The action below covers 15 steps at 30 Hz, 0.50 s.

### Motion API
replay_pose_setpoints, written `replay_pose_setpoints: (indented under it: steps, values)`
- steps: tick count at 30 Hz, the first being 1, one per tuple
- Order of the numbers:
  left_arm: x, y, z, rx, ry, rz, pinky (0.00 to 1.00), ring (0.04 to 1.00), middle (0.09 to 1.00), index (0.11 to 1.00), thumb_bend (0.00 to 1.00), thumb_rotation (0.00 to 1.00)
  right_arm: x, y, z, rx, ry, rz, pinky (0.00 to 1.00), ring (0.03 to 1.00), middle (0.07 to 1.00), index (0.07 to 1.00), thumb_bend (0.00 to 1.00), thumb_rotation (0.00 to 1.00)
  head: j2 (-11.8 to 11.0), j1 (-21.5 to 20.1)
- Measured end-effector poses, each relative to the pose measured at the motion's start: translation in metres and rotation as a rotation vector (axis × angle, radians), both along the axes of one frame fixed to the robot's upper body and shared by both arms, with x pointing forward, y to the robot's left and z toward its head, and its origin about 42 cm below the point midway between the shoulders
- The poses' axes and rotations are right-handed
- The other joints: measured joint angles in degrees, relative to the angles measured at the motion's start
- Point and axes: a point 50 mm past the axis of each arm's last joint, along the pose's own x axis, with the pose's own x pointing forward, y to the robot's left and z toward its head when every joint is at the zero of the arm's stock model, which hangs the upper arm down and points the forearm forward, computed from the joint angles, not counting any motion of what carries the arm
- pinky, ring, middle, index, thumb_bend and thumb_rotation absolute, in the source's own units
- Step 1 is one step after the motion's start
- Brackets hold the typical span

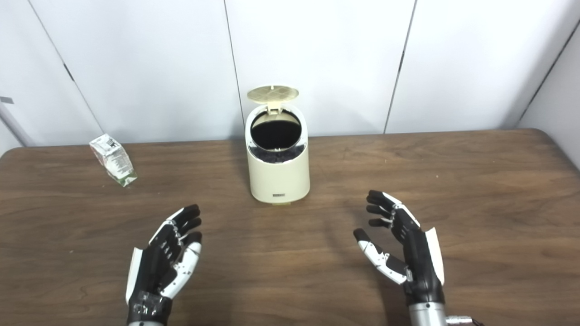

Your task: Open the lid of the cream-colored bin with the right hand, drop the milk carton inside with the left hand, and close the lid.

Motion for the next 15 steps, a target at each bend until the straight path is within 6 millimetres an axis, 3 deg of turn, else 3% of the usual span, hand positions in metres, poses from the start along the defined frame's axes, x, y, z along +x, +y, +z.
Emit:
replay_pose_setpoints:
  steps: [5, 9, 15]
  values:
    - [0.003, 0.007, 0.036, 0.053, -0.128, 0.007, 0.72, 0.801, 0.804, 0.782, 0.64, 0.27, 0.001, -0.002, -0.005, 0.014, 0.016, 0.006, 0.65, 0.759, 0.782, 0.756, 0.22, 0.21, -0.3, 0.7]
    - [0.025, 0.034, 0.074, 0.159, -0.278, 0.051, 0.74, 0.803, 0.809, 0.794, 0.66, 0.27, 0.003, -0.004, -0.006, 0.003, 0.013, 0.006, 0.64, 0.752, 0.782, 0.760, 0.23, 0.30, -0.6, 2.9]
    - [0.054, 0.067, 0.123, 0.230, -0.395, 0.162, 0.68, 0.788, 0.806, 0.798, 0.74, 0.25, 0.003, -0.010, -0.005, 0.011, 0.005, 0.003, 0.67, 0.775, 0.795, 0.770, 0.23, 0.31, -0.9, 7.8]
